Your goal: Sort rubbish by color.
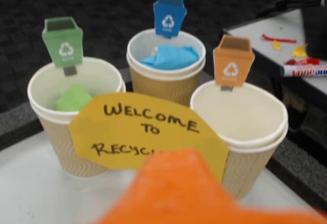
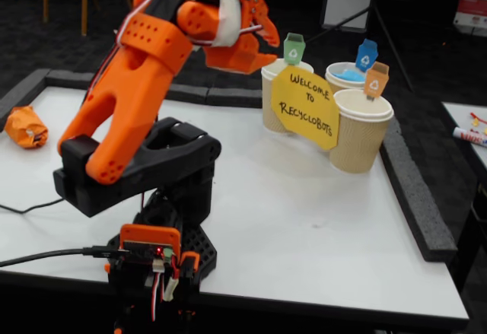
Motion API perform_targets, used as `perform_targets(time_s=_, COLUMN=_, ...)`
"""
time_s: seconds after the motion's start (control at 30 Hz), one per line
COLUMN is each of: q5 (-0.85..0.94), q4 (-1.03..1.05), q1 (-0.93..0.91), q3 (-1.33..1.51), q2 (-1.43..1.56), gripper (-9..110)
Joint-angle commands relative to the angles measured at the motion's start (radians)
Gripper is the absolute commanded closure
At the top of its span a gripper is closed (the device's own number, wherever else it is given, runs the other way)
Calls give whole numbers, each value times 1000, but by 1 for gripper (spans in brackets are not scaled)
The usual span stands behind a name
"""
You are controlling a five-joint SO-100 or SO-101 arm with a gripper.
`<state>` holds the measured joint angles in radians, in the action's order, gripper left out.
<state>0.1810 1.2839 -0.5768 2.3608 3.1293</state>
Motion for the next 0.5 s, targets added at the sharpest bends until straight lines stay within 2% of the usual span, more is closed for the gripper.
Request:
perform_targets(time_s=0.0, q5=21, q4=-20, q1=100, q3=-14, q2=9, gripper=101)
perform_targets(time_s=0.47, q5=21, q4=-23, q1=635, q3=110, q2=8, gripper=101)
